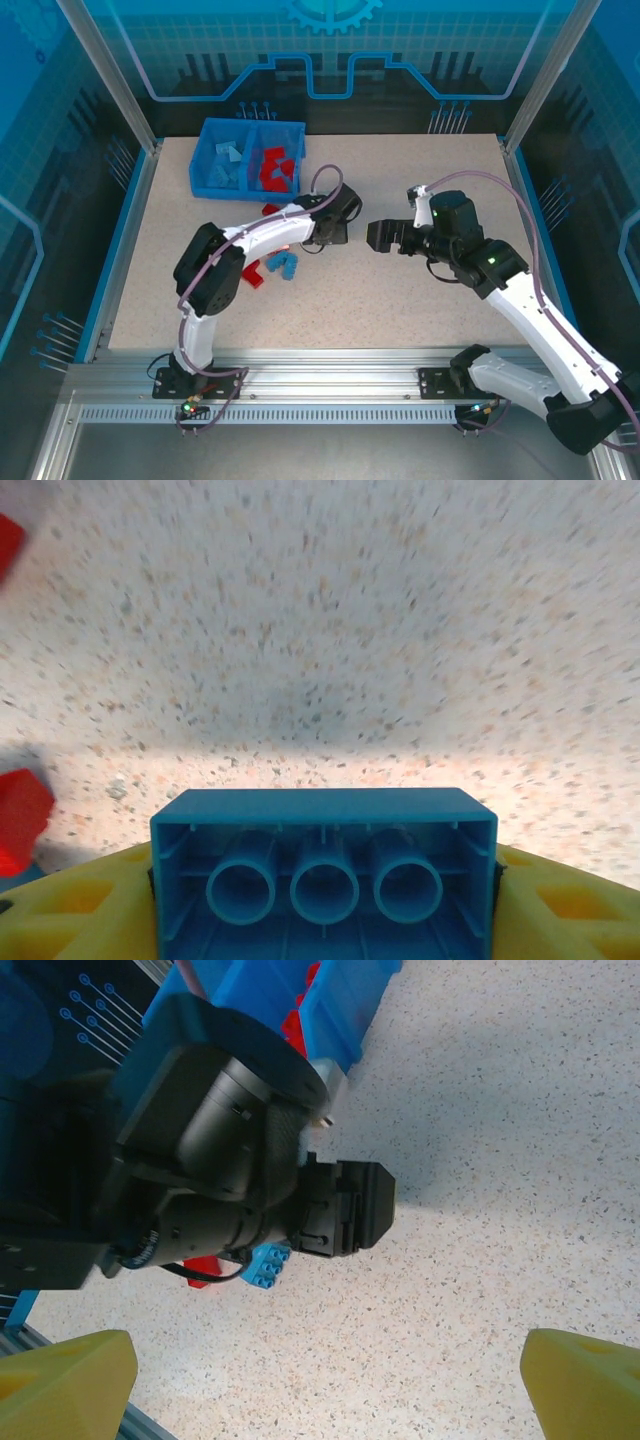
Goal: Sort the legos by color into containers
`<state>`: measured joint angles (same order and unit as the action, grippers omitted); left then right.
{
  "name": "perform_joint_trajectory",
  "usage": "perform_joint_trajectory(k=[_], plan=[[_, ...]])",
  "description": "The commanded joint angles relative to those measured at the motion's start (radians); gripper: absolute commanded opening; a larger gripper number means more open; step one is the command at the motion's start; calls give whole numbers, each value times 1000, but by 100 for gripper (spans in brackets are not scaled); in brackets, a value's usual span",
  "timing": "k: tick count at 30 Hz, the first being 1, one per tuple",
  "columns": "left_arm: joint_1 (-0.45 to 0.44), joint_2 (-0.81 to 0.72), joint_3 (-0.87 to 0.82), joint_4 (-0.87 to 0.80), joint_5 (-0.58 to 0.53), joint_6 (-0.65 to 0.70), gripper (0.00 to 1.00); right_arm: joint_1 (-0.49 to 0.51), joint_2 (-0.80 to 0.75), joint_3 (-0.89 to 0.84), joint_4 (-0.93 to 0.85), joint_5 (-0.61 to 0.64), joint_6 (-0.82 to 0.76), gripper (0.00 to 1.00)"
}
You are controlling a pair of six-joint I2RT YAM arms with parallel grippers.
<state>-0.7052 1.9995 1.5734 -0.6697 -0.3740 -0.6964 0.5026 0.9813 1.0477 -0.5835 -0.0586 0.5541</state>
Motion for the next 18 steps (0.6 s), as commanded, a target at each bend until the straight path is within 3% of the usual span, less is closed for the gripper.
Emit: perform_joint_trajectory(k=[1,4,10,18], plan=[[20,-87,41,-46,-57,46,46,-15,-18,-6,-9,14,14,100],[70,-131,65,-48,-103,89,47,-15,-21,-5,-8,15,13,100],[306,-174,171,-17,-101,186,47,-15,-27,-12,-9,9,19,100],[582,96,529,-43,-69,216,47,-16,-69,-8,-33,27,15,100]])
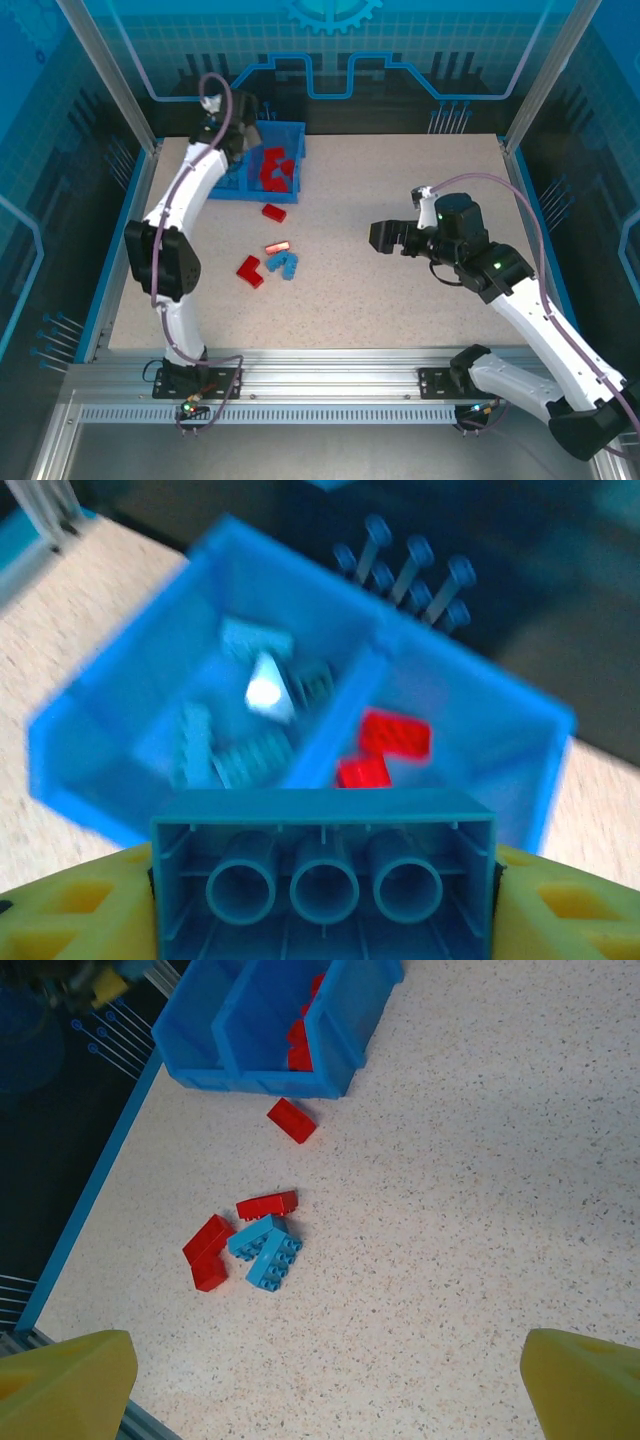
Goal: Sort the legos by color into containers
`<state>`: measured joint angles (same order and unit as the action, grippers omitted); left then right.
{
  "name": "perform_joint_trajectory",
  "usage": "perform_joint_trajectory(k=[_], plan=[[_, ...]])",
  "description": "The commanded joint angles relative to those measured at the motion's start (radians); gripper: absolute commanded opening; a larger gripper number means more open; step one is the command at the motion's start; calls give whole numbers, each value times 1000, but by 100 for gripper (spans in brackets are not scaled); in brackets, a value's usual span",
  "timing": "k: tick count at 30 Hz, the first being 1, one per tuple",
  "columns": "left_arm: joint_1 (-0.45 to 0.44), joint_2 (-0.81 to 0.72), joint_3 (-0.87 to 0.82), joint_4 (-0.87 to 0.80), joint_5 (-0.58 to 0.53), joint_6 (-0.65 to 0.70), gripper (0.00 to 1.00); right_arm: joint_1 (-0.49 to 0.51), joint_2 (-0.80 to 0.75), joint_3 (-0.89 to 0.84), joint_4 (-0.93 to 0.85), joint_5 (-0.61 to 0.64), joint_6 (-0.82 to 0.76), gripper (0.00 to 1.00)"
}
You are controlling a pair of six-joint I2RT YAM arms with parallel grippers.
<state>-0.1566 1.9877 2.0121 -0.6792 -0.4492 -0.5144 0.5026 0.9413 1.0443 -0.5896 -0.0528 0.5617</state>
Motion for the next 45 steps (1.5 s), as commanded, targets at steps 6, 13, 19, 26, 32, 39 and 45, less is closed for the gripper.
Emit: perform_joint_trajectory(k=[6,13,19,26,32,39,45], plan=[[118,368,435,-149,105,-8,55,-16,-89,-15,-50,49,7,100],[152,366,476,-148,164,-40,77,-19,-121,-12,-70,71,-4,100],[152,122,253,-105,239,-55,83,-18,-82,-26,-15,52,1,100],[106,-361,-311,7,334,-110,85,-20,3,-27,46,8,5,100],[-88,-677,-681,1,292,-59,85,-21,71,-16,76,-26,-3,100],[-287,-701,-877,-103,359,99,84,-21,105,-22,94,-48,10,100],[-294,-650,-984,-38,387,185,85,-22,96,-29,89,-43,14,100]])
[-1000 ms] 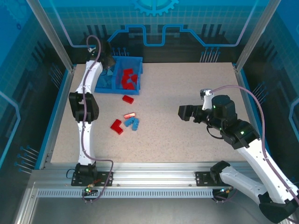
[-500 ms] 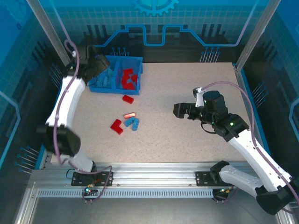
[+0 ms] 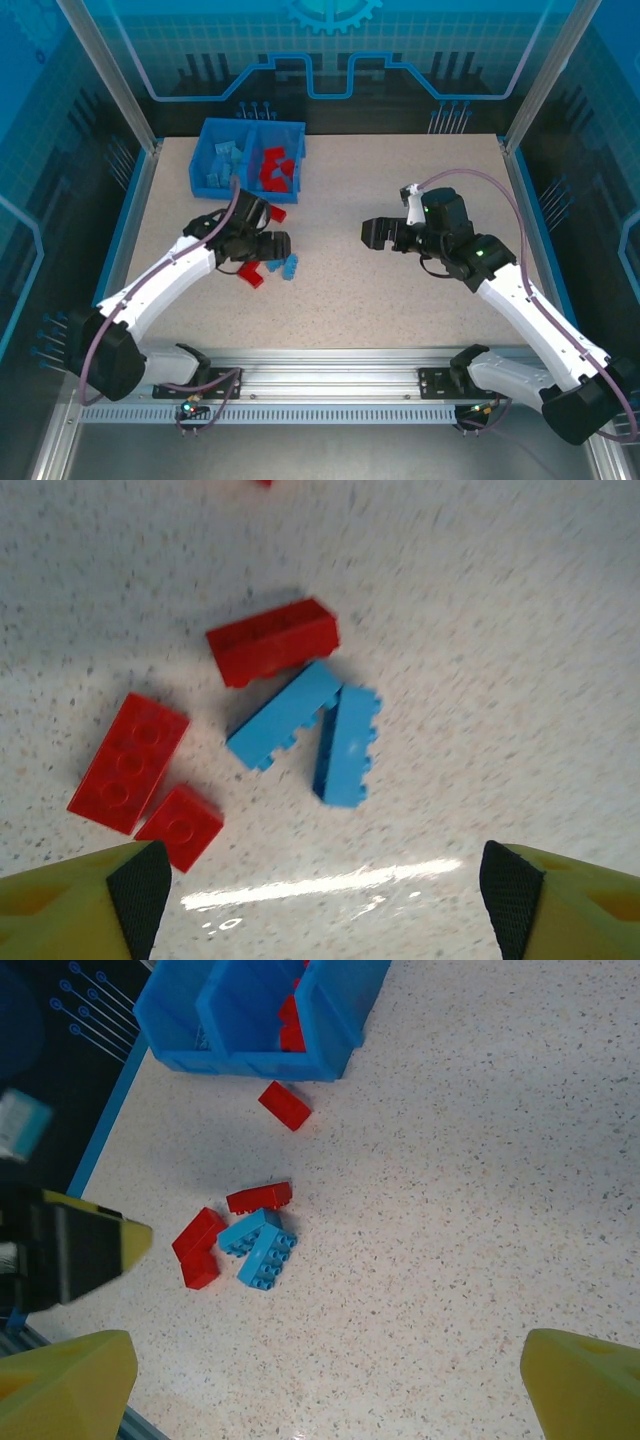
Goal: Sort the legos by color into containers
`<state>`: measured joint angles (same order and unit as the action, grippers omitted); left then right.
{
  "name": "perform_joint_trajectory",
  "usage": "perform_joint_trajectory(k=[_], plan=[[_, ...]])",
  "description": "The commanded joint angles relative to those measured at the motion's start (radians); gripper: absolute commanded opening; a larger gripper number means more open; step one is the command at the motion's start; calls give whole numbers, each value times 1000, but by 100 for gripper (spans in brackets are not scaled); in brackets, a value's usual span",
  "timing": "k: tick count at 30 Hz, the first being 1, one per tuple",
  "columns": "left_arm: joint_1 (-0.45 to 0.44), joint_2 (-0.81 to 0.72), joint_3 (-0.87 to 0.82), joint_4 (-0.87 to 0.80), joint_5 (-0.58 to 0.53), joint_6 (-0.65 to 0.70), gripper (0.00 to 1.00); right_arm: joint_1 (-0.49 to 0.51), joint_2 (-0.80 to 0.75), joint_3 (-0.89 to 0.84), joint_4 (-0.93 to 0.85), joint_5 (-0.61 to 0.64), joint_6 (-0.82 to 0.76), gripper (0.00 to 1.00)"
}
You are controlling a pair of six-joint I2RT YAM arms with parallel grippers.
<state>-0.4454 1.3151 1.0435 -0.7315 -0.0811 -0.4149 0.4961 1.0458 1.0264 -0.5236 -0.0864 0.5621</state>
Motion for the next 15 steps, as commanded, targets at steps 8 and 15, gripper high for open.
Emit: perform_joint_trajectory(k=[8,15], plan=[[-6,261,55,50,-85,226,60,-15,-26,0,-8,5,12,100],[-4,356,55,82,-62,246,55,-14,-56,-5,-22,30,8,100]])
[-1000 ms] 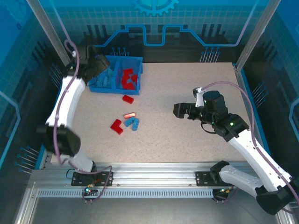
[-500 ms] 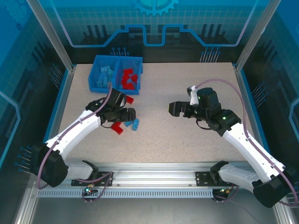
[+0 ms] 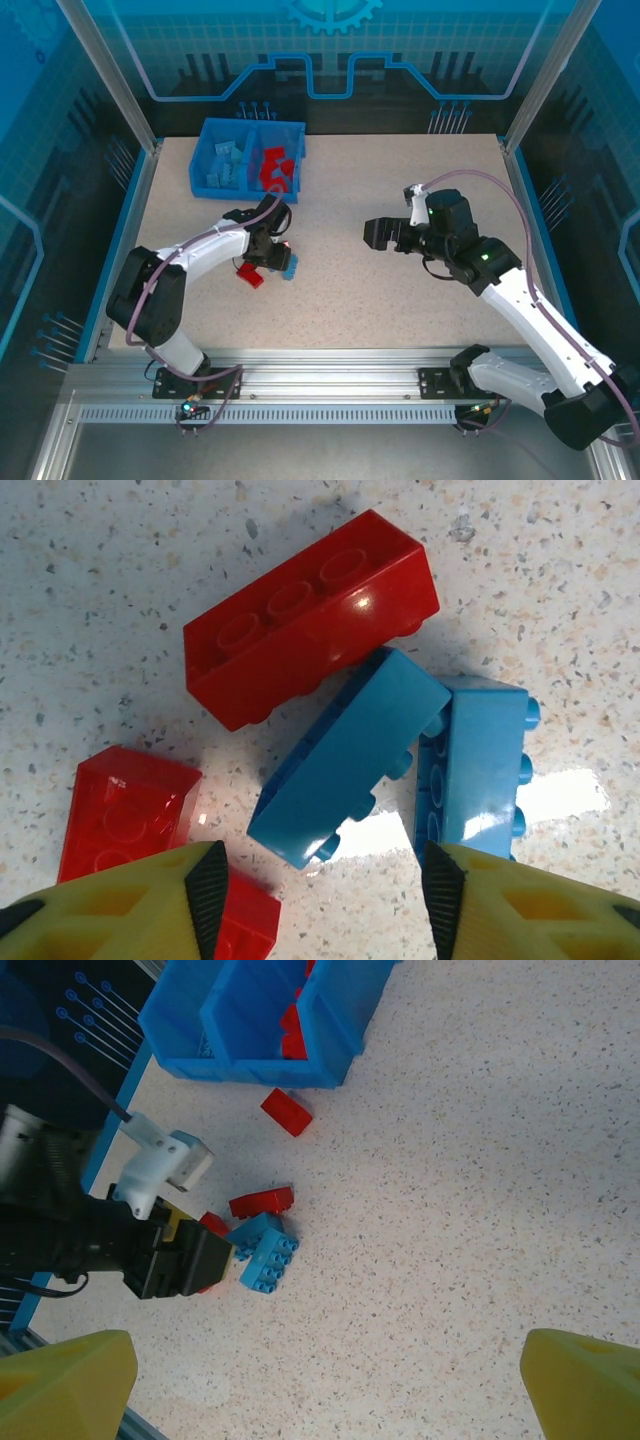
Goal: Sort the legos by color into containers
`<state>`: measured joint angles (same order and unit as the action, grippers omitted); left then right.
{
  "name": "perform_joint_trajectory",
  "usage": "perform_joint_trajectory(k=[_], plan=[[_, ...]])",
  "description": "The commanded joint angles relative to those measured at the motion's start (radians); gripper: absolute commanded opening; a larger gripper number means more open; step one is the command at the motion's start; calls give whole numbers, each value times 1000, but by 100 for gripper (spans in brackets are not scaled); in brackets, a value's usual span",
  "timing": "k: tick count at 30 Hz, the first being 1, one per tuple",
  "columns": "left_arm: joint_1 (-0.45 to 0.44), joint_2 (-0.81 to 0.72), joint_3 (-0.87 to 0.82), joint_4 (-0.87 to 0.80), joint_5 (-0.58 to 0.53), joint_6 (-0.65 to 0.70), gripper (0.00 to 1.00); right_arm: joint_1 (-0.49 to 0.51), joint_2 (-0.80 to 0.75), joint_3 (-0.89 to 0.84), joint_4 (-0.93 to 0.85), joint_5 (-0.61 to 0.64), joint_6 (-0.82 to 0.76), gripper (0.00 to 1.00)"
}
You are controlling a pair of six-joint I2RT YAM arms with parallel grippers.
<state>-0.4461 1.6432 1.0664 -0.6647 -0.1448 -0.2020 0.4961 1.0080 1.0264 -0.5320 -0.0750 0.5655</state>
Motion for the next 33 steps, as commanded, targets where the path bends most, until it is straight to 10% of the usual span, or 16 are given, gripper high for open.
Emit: perform_joint_trajectory(k=[1,33], plan=[[-3,44,34,12,1,33,52,-15,-17,-5,-16,18,5,100],[-3,102,79,22,16,-9,22,-14,-7,17,-17,4,16,100]])
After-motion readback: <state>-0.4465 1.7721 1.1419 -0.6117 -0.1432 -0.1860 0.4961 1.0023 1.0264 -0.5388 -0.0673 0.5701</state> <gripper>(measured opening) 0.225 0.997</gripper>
